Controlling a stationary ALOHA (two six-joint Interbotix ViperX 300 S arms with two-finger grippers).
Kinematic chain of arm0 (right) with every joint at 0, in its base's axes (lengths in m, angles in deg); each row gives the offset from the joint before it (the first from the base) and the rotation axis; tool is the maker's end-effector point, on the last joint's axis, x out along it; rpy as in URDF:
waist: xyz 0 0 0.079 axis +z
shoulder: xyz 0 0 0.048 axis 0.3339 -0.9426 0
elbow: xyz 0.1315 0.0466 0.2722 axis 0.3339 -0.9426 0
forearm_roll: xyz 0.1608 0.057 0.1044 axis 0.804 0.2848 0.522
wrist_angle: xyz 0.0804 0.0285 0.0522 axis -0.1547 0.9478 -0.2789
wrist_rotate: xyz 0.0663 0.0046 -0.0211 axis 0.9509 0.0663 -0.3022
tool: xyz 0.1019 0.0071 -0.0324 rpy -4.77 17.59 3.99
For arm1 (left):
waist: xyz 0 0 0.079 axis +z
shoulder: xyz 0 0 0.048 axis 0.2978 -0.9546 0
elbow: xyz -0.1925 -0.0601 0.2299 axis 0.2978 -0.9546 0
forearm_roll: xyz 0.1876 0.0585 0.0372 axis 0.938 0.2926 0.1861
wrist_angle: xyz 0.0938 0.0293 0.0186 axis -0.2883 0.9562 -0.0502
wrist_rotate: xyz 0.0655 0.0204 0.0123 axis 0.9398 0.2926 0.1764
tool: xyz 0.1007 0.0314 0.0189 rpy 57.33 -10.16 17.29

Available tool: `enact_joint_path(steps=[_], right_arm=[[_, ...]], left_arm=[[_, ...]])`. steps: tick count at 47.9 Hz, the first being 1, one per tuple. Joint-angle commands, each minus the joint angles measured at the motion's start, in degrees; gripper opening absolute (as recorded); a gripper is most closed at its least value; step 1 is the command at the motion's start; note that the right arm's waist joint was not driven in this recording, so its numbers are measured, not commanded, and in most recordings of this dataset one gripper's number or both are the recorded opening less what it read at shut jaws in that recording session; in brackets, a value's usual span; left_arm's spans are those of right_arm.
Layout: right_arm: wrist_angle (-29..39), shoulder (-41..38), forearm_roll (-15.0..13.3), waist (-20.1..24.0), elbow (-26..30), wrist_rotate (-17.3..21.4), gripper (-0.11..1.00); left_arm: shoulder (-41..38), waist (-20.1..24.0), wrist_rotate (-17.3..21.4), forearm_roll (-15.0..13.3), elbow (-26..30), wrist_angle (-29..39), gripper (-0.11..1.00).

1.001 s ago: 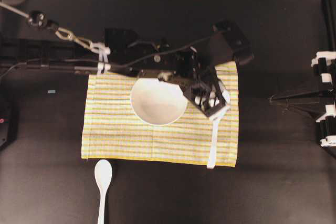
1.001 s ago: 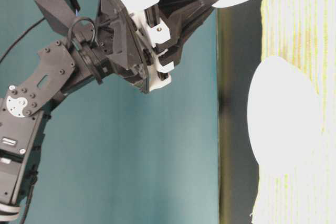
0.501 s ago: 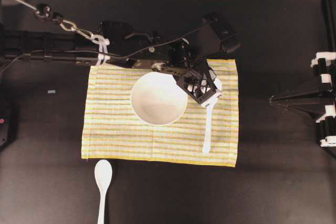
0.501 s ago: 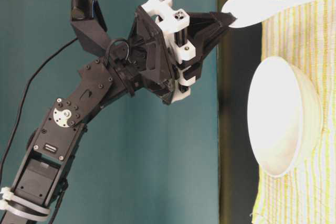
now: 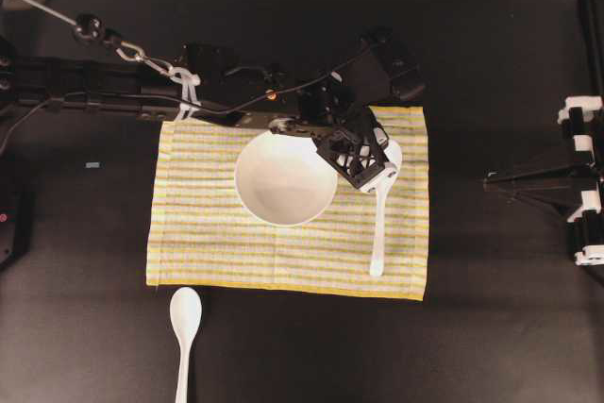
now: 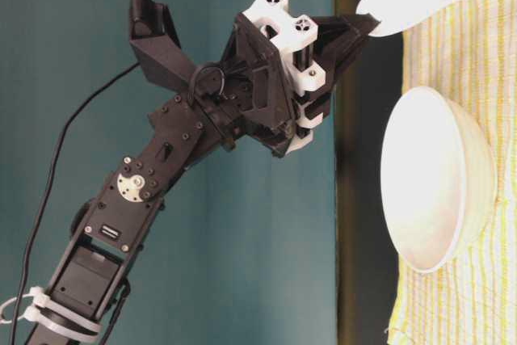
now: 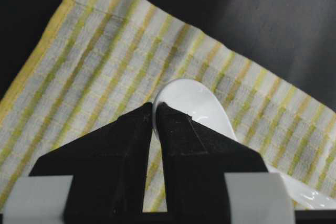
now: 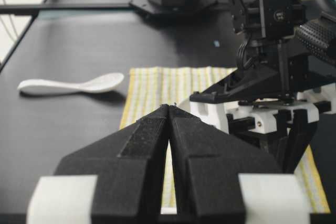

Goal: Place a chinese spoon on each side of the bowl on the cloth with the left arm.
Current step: 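Carry the spoon to the cloth right of the bowl and lower, then open the left gripper and move it to the left spoon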

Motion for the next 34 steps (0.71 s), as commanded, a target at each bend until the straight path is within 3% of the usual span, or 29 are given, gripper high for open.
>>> enact_joint_path(steps=[1,8,17,24,34], right_arm=[[-0.3,-0.4,0.2,0.0,0.4,0.5,0.0],[-0.4,-0.4,0.2,0.0,0.4,0.5,0.0],[-0.3,0.2,0.2,0.0,0.4,0.5,0.0],[-0.3,0.6,0.2,0.0,0.6,0.5,0.0],[-0.3,0.7,0.2,0.0,0.4,0.5,0.0]], left_arm=[[0.4,0.0,0.4,0.2,-0.2,-1.6,0.06],[0.3,0.3,0.7,0.2,-0.7,-1.8,0.17],[0.1,0.0,0.9,0.2,-2.4,-4.0,0.54],[1.9,-0.8,2.0,0.1,-5.0,-5.2,0.75],[10.5,-4.4,1.3,0.2,-11.9,-6.0,0.75]])
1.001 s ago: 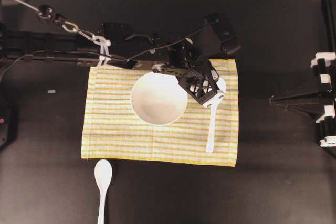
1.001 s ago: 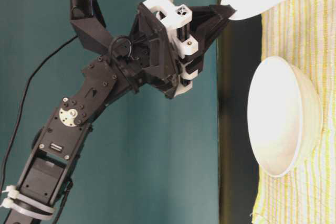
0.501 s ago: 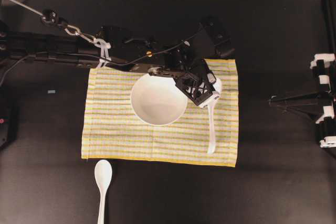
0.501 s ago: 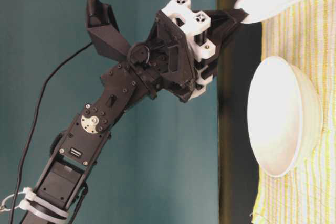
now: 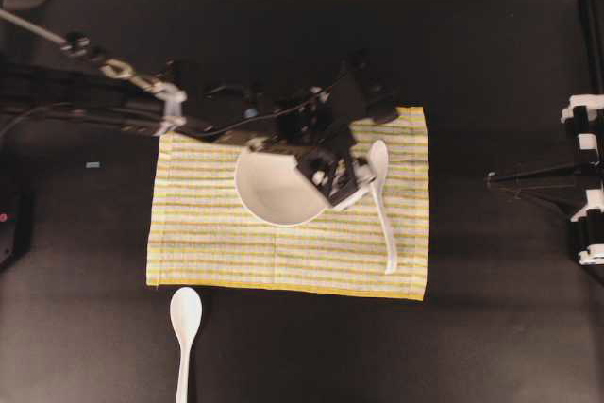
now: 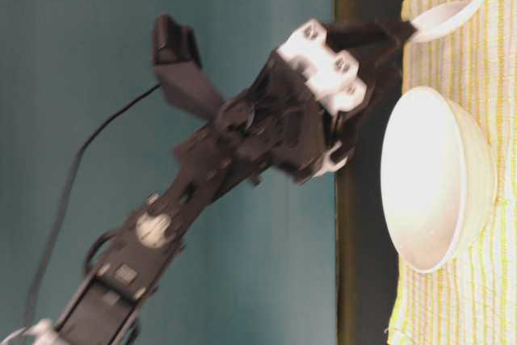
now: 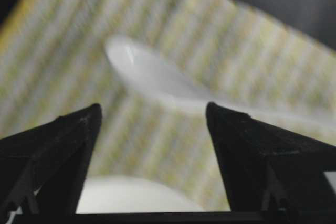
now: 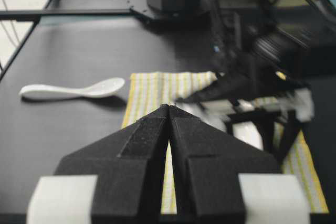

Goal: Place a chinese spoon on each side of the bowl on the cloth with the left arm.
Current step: 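Open the left gripper and move it to the left spoon, then grasp the left white spoon by its bowl end with the left gripper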

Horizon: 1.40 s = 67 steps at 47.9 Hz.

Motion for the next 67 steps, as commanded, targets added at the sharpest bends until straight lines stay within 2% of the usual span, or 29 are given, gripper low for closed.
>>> enact_joint_path(steps=[1,7,10,14,23,35,40,45,67], right_arm=[[-0.3,-0.3,0.1,0.0,0.4,0.4,0.0],[-0.3,-0.2,0.1,0.0,0.3,0.4,0.0],[-0.3,-0.2,0.1,0.0,0.1,0.4,0.0],[-0.3,-0.2,0.1,0.0,-0.1,0.4,0.0],[-0.3,0.0,0.1,0.0,-0.7,0.4,0.0],[-0.3,0.1,0.1,0.0,-0.8,0.4,0.0],[-0.3,0.1,0.1,0.0,-0.9,0.4,0.0],[-0.3,0.1,0.1,0.0,-0.9,0.4,0.0],[-0.5,0.1,0.1,0.0,-1.0,0.4,0.0]], left_arm=[[6.9,-2.5,-0.6,0.2,-3.3,-1.1,0.75],[14.2,-6.2,-2.3,0.2,-9.9,-3.5,0.75],[18.5,-8.3,-5.0,0.2,-14.2,-4.4,0.75],[23.0,-10.0,-10.0,0.2,-19.3,-4.7,0.75],[30.9,-13.7,-24.4,0.2,-32.1,-5.8,0.75],[37.2,-20.6,-37.1,0.2,-44.1,-12.6,0.75],[37.2,-21.7,-39.1,0.2,-47.7,-15.7,0.75],[37.1,-21.8,-39.5,0.2,-49.8,-18.0,0.75],[29.6,-22.3,-39.3,0.2,-50.1,-22.0,0.75]])
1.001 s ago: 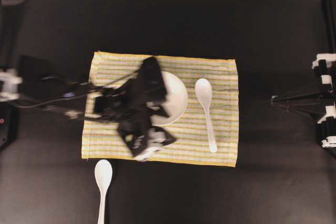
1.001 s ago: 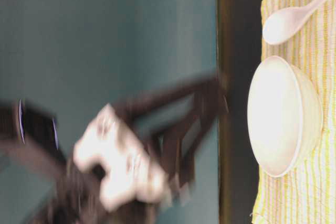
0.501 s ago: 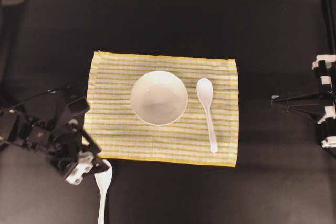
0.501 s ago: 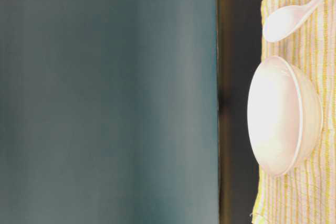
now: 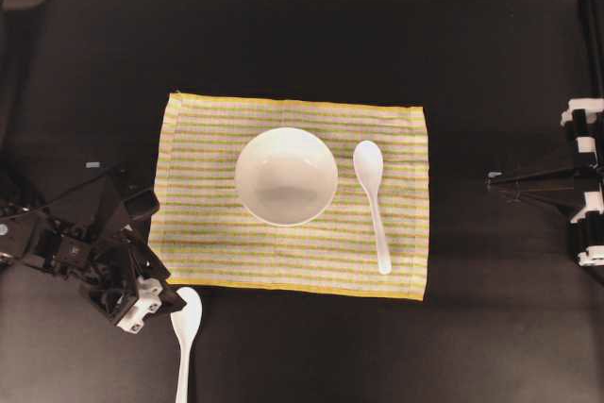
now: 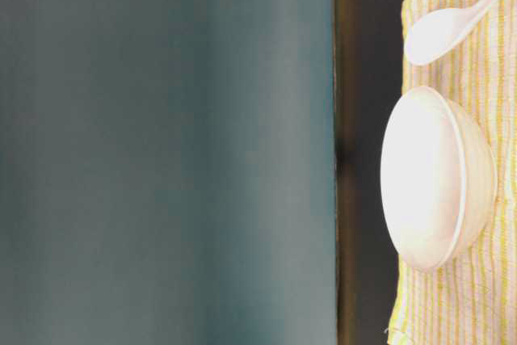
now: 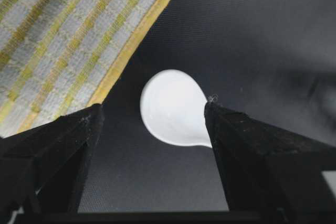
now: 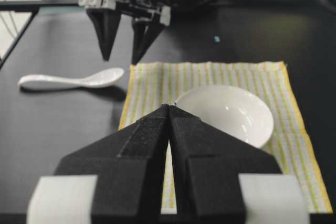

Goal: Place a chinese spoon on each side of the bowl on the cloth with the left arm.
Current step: 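Grasp the left white spoon by its bowl end with the left gripper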

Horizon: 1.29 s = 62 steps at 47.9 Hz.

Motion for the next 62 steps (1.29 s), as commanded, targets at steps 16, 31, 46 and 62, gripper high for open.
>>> enact_joint_path(steps=[16,31,46,62], right_arm=[[-0.5,-0.4,0.1,0.0,0.3,0.4,0.0],[-0.6,-0.4,0.1,0.0,0.3,0.4,0.0],[-0.9,-0.3,0.1,0.0,0.2,0.4,0.0],[-0.9,-0.4,0.1,0.0,0.2,0.4,0.0]], left_arm=[[-3.2,-0.3,0.4,0.2,0.7,-5.2,0.74],[-3.3,-0.5,0.4,0.2,0.8,-5.1,0.65],[-3.3,-0.6,0.6,0.2,1.0,-2.0,0.26],[-3.6,0.2,0.1,0.2,1.6,-0.4,0.06]])
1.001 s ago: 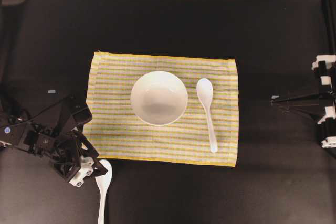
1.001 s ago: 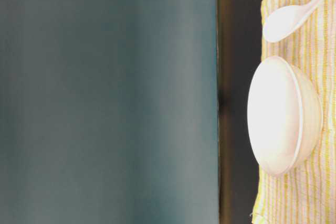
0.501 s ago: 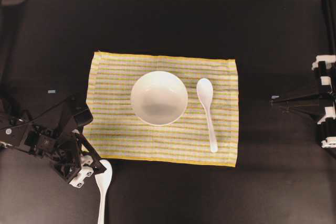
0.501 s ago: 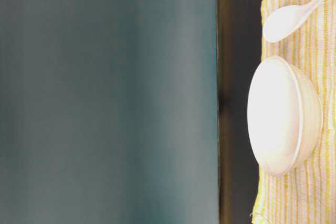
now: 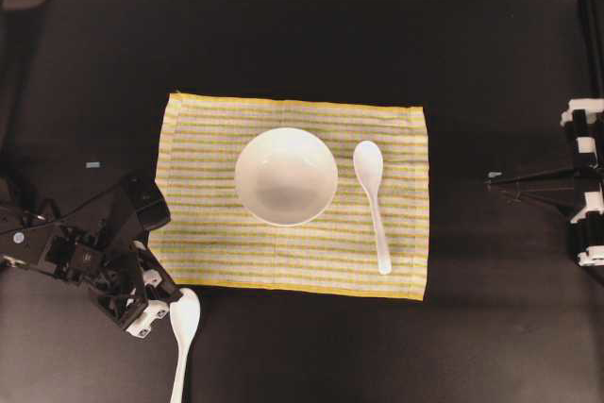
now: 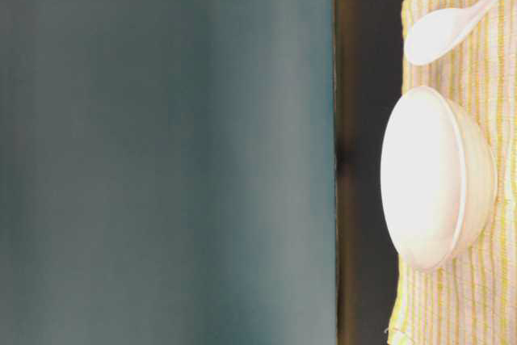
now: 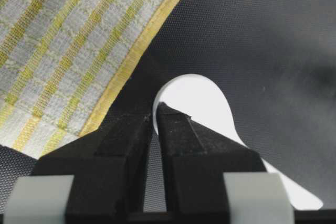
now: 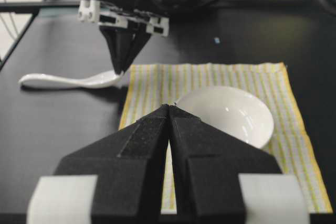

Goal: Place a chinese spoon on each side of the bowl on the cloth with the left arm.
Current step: 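Grasp the left white spoon by its bowl end with the left gripper, then lift the spoon and set it on the cloth left of the bowl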

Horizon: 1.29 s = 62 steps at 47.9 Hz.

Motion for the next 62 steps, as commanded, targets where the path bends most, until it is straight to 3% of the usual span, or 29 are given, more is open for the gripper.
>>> enact_joint_path(steps=[1,12,18,26,34,39,43,53,62], right_arm=[[-0.4,-0.4,0.1,0.0,0.3,0.4,0.0],[-0.4,-0.4,0.1,0.0,0.3,0.4,0.0],[-0.5,-0.4,0.1,0.0,0.3,0.4,0.0],[-0.5,-0.3,0.1,0.0,0.3,0.3,0.0],[-0.5,-0.1,0.1,0.0,0.4,0.3,0.0],[-0.5,0.0,0.1,0.0,0.4,0.3,0.0],[-0.5,0.1,0.1,0.0,0.4,0.3,0.0],[-0.4,0.1,0.1,0.0,0.3,0.3,0.0],[-0.2,0.1,0.1,0.0,-0.2,0.4,0.0]], left_arm=[[0.4,0.8,-0.3,0.2,0.7,-0.2,0.06],[4.8,4.3,0.4,0.2,2.3,1.1,0.06],[10.5,8.0,1.9,0.2,3.6,9.0,0.06],[18.5,14.7,10.1,0.2,6.6,25.0,0.06],[22.7,24.9,20.5,0.2,10.6,34.2,0.06],[21.4,30.1,27.4,0.2,12.9,38.1,0.06],[18.5,32.0,30.7,0.3,14.5,39.0,0.06],[9.0,32.9,33.9,0.2,19.9,39.0,0.06],[3.8,33.0,35.3,0.3,20.7,37.2,0.06]])
